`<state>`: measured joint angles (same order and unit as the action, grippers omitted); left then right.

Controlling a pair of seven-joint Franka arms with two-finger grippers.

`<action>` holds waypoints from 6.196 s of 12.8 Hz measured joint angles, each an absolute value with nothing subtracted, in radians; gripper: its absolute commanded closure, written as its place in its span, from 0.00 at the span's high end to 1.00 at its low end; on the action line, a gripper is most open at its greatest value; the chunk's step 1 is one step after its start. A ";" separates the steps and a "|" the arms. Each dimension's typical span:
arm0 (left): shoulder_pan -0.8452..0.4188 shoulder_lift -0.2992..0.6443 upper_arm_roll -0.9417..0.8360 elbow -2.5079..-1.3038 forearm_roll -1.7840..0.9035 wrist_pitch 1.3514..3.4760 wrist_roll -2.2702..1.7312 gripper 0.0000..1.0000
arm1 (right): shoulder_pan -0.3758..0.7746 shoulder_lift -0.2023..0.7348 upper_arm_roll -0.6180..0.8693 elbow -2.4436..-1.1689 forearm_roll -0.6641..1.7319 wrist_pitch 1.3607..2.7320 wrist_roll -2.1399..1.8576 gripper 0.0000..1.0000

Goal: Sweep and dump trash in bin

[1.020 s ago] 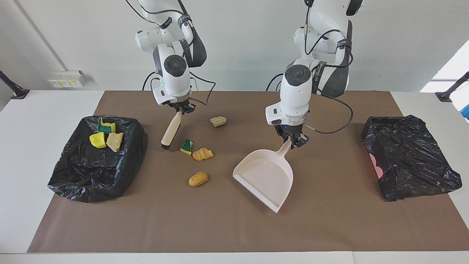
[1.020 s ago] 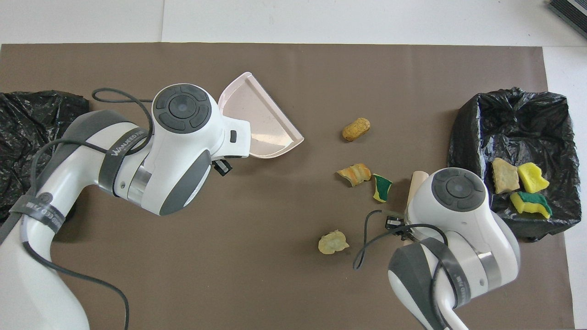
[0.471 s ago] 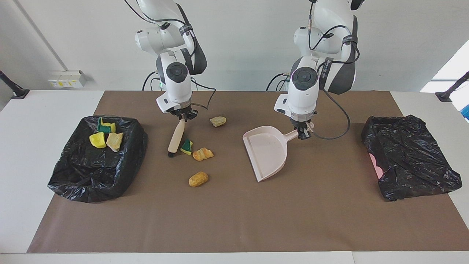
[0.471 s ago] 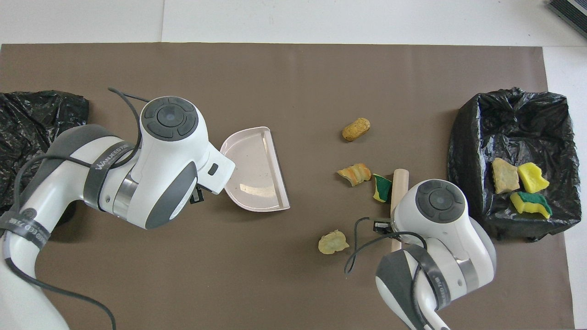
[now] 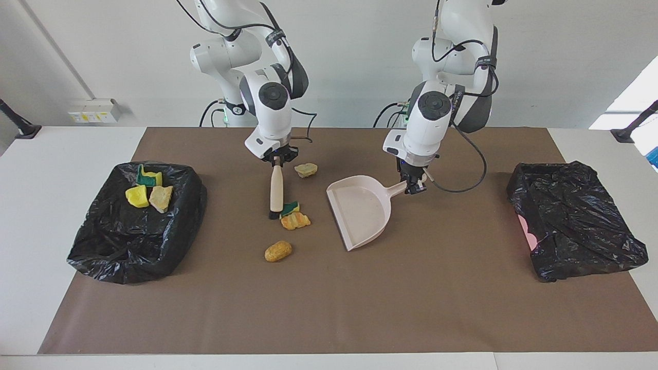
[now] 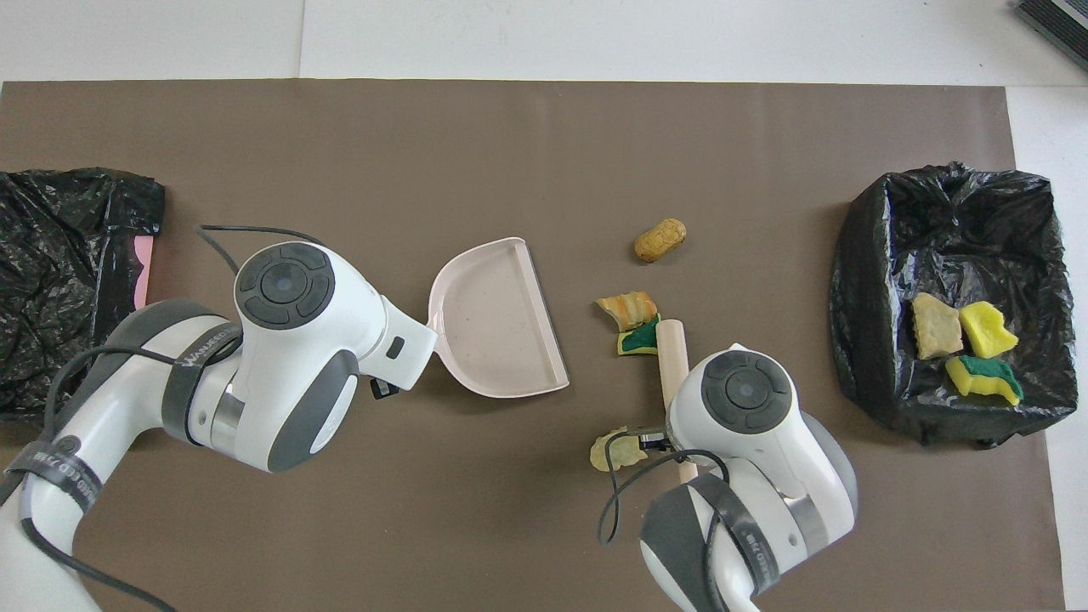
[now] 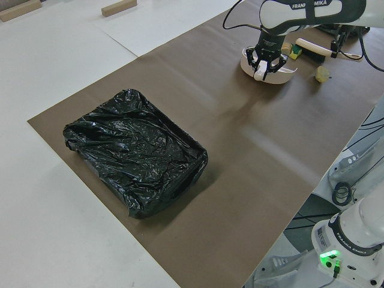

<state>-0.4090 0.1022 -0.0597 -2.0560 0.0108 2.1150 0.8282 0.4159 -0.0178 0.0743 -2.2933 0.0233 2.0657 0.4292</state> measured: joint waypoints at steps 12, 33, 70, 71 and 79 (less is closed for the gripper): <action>-0.411 0.097 -0.064 -2.105 0.029 2.174 0.793 0.00 | 0.516 0.081 0.078 -2.031 0.264 1.873 0.305 0.00; -0.431 0.072 -0.078 -2.126 0.029 2.067 0.951 0.00 | 0.682 -0.106 0.091 -2.451 0.202 2.093 1.089 0.00; -0.428 0.065 -0.067 -2.144 0.014 2.130 0.592 0.00 | 0.430 0.324 0.123 -1.857 0.302 1.936 0.056 0.00; -0.428 0.065 -0.067 -2.145 0.014 2.131 0.592 0.00 | 0.437 0.324 0.128 -1.853 0.333 1.936 0.056 0.00; -0.428 0.065 -0.067 -2.149 0.014 2.134 0.591 0.00 | 0.292 0.272 0.109 -1.790 0.201 1.926 0.056 0.00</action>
